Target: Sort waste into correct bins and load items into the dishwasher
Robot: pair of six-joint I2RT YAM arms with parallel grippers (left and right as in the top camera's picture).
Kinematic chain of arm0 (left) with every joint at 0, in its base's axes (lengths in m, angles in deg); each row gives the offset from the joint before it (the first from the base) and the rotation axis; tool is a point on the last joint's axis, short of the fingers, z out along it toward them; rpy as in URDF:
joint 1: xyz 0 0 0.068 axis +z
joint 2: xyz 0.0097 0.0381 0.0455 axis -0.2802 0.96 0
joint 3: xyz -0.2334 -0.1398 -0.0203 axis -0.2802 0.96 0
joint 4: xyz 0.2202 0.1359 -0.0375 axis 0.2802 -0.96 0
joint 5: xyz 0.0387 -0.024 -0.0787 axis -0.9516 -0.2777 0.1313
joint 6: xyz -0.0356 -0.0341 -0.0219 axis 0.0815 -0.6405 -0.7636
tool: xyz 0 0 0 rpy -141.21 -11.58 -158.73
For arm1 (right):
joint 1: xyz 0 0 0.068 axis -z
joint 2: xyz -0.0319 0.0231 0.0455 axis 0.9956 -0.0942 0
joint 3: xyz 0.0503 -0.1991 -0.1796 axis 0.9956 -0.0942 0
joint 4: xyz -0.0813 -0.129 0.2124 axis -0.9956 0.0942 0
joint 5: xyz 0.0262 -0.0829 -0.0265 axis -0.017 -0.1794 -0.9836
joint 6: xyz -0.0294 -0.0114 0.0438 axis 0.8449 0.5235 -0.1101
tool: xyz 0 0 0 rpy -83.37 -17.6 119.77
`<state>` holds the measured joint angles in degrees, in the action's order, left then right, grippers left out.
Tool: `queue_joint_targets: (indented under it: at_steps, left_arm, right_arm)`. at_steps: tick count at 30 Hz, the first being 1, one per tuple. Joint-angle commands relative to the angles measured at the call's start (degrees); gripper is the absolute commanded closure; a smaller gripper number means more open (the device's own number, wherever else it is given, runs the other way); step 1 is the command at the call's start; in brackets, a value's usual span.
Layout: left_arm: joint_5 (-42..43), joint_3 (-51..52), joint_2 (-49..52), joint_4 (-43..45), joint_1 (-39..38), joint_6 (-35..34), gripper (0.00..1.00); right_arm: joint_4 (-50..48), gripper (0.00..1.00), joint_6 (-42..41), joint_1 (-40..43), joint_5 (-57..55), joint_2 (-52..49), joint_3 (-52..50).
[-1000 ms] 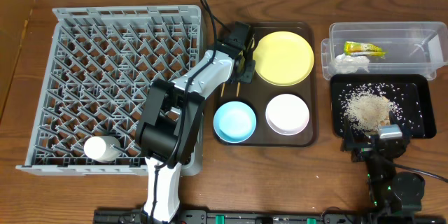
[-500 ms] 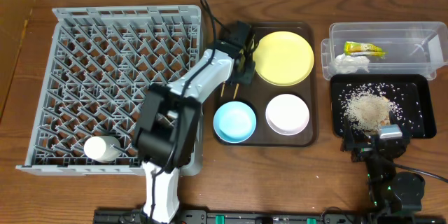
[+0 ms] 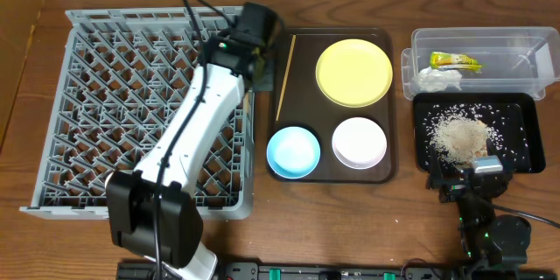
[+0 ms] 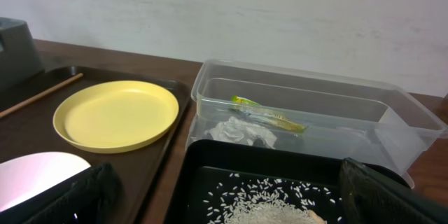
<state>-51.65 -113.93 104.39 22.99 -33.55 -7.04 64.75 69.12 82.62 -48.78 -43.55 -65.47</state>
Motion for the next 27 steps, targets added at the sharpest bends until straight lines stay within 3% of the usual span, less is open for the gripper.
queue_joint_targets:
  at_steps: [1, 13, 14, 17, 18, 23, 27]
  left_arm:
    - [-2.91, 2.64, 2.08, -0.26, 3.04, -1.68, 0.92]
    - [2.64, 3.52, 2.21, -0.66, 4.07, 6.12, 0.89]
    - [2.93, 3.52, 1.86, -0.63, 4.02, 6.1, 0.87]
    - [6.14, 3.5, 0.98, 0.55, 4.0, 6.08, 0.57]
    - [7.54, 3.52, 0.96, 1.36, 3.98, 6.03, 0.54]
    - [17.62, 3.54, 1.07, 7.13, 2.71, 5.86, 0.53]
    - [18.64, 3.58, 2.62, 12.92, -0.13, 6.99, 0.52]
  right_arm:
    - [0.0, 0.01, 0.57, 0.46, -0.35, 0.31, -0.24]
    - [0.0, 0.01, 0.57, 0.46, -0.35, 0.31, -0.24]
    - [0.0, 0.01, 0.57, 0.46, -0.35, 0.31, -0.24]
    - [0.0, 0.01, 0.57, 0.46, -0.35, 0.31, -0.24]
    - [0.0, 0.01, 0.57, 0.46, -0.35, 0.31, -0.24]
    - [0.0, 0.01, 0.55, 0.46, -0.35, 0.31, -0.24]
    - [0.0, 0.01, 0.57, 0.46, -0.35, 0.31, -0.24]
